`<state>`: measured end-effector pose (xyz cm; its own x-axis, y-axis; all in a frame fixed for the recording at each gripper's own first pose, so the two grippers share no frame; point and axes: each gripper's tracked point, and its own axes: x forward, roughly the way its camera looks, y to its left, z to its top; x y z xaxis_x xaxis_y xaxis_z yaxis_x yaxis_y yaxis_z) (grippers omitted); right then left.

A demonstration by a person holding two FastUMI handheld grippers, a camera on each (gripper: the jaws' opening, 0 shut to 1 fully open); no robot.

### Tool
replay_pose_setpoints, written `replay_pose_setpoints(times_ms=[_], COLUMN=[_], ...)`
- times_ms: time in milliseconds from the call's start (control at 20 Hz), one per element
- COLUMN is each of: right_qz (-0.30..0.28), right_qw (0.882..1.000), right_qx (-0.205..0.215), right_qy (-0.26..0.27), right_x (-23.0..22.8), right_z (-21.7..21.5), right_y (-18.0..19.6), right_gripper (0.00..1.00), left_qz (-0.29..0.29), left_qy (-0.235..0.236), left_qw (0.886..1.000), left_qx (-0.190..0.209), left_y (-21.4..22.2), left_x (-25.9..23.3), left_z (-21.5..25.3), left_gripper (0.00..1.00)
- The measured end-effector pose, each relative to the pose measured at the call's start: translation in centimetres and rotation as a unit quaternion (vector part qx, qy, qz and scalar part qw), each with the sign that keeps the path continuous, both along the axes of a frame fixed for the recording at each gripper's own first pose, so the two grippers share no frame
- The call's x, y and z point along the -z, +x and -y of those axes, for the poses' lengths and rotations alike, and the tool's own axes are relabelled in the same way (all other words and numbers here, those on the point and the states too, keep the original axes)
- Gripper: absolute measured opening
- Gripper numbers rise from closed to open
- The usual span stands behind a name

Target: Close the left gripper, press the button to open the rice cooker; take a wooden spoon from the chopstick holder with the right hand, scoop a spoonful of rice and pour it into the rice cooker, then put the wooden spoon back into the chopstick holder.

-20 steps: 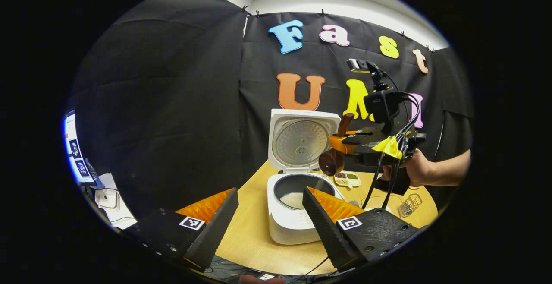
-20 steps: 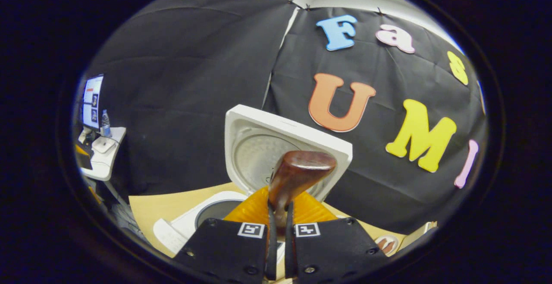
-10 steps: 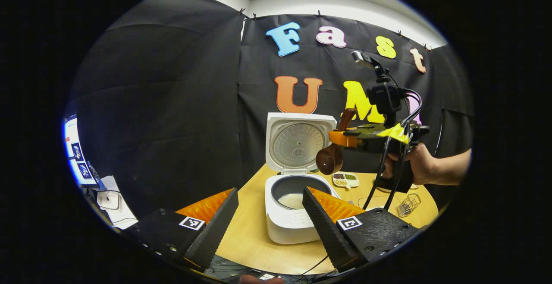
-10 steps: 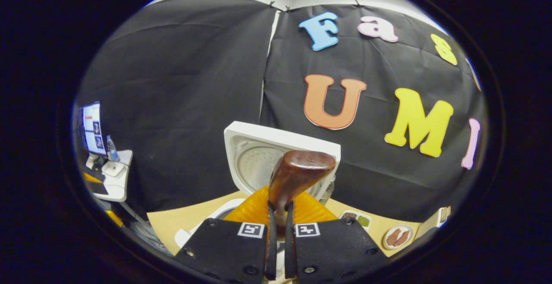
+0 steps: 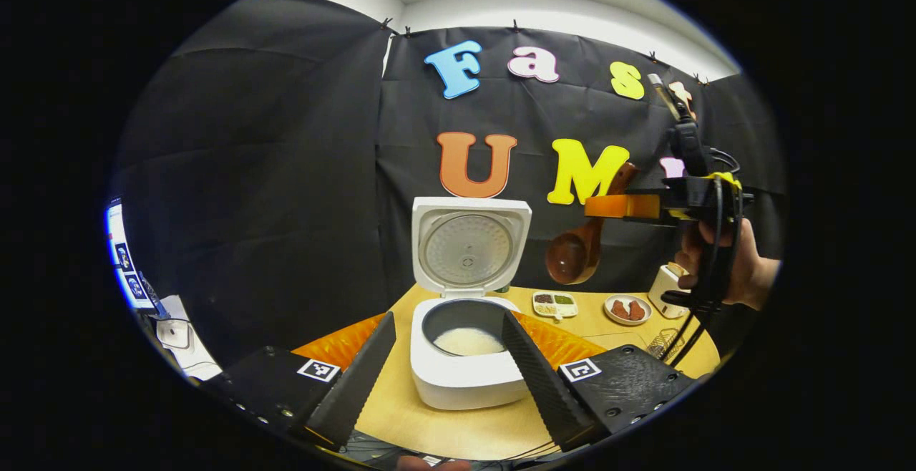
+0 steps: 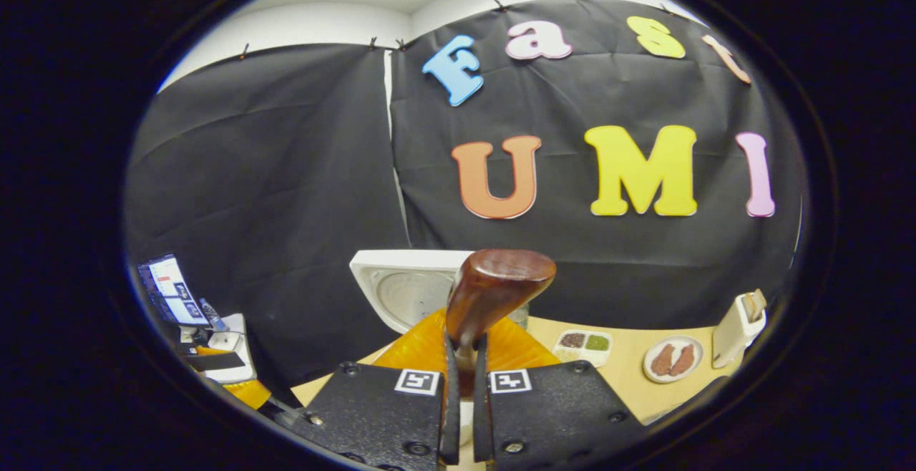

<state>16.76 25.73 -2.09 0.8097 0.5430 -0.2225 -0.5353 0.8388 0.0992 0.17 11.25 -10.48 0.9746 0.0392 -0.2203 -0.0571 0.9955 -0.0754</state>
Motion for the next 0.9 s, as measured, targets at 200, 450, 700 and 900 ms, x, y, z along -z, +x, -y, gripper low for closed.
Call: replay_pose_setpoints(times_ms=[200, 450, 700, 900], right_qz=[-0.002, -0.021, -0.046, -0.071], right_qw=[0.998, 0.987, 0.965, 0.952], right_qx=[0.053, 0.157, 0.252, 0.293], right_qy=[0.014, 0.036, 0.053, 0.055], right_x=[-0.5, 0.5, 2.8, 6.5], right_z=[8.5, 21.0, 32.9, 37.8], right_y=[-1.0, -1.5, -2.6, -1.7], right_gripper=[0.12, 0.13, 0.13, 0.13], left_qz=[0.01, 0.029, 0.043, 0.037], left_qy=[0.006, 0.008, 0.011, 0.01], left_qw=[1.0, 0.998, 0.996, 0.996], left_qx=[0.02, 0.051, 0.071, 0.081], left_y=[1.2, 3.0, 5.1, 6.4], left_x=[-0.8, -2.0, -3.2, -3.8], left_z=[3.2, 7.8, 11.5, 13.2], left_gripper=[0.96, 0.96, 0.96, 0.96])
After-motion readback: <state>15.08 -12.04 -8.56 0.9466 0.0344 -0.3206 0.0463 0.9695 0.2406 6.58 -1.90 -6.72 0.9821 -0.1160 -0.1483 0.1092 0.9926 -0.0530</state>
